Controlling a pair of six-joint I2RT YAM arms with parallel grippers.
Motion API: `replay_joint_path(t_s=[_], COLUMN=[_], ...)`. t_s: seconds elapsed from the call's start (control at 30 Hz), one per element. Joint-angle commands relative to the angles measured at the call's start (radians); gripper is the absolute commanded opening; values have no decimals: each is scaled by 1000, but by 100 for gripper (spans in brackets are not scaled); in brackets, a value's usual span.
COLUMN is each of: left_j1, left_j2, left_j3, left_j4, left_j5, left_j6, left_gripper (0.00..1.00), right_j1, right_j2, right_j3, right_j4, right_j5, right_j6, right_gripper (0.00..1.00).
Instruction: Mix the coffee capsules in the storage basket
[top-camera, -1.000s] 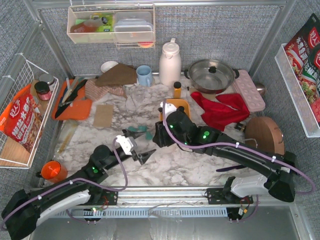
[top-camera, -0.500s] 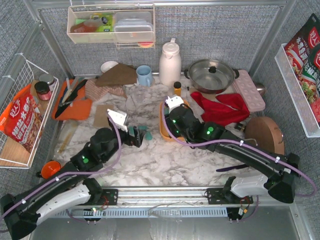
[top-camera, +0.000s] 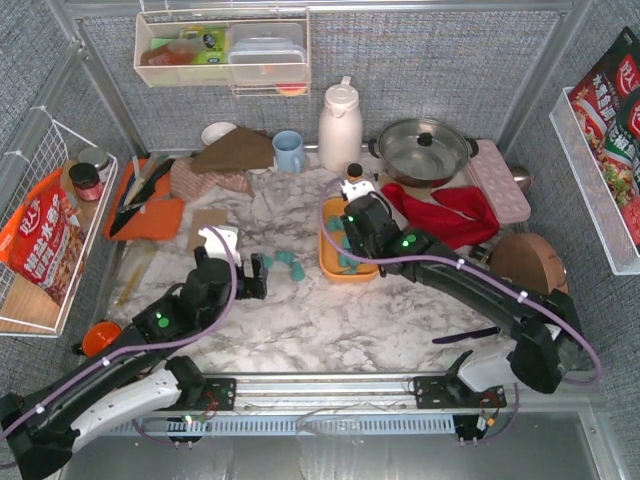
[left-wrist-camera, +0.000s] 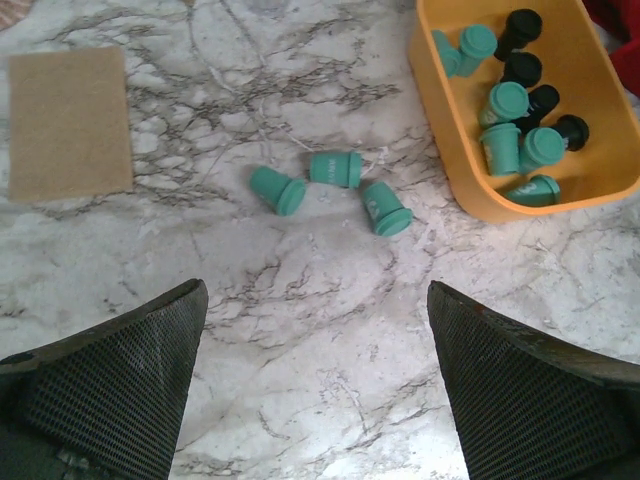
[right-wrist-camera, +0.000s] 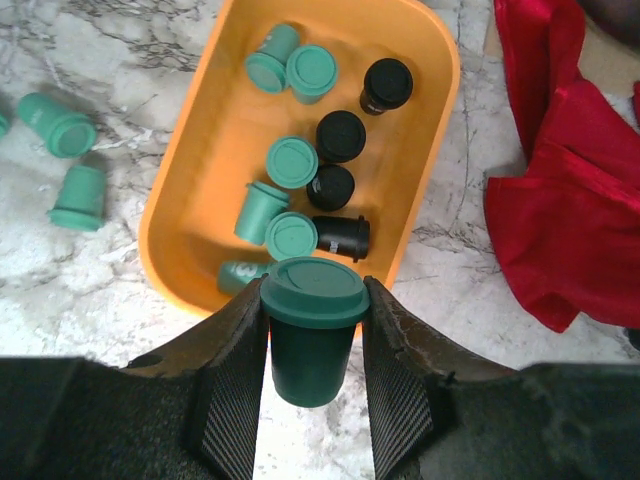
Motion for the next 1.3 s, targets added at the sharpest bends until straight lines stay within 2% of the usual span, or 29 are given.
replay_joint_path(t_s=[0.0,0.17,0.27,0.33,0.37,0.5,0.57,0.63,0.73,0.9,1.27], left_j1=[0,0,0,0,0,0,0,0,0,1,13], left_j2=[-52,-94,-99,-97,-94,-78,-66,-48,-20,58,448], left_j3=[-16,-22,-22,-22,-20,-17,-17,-15,-13,-47,-29], left_j4=[-23,-26,-38,-40,-43,-45,-44,-41,-29,43,305], left_j5=[-59,-87,-101,-103,-106,-106,-100,-97,-89,-74,-69], left_j6=[-25,-18,-20,-20,-21,-21,-22,-23,-34,-104,-251], left_gripper=[99,99,99,99,99,99,99,99,99,99,99], right_j1=[-50,-112,-138,-148,-151,-153,-152,-153,-153,-152,-149], right_j2=[58,182,252,282,293,296,279,259,222,115,-139], right_j3=[-21,3,25,34,36,39,35,37,40,7,-113], right_j4=[98,121,110,102,96,76,66,48,15,-15,-32], right_j5=[-83,-166,-205,-222,-225,-223,-215,-201,-181,-153,-204], right_j6=[43,105,136,153,160,169,160,143,111,97,140], right_gripper=[0,1,7,19,30,63,75,82,86,87,86])
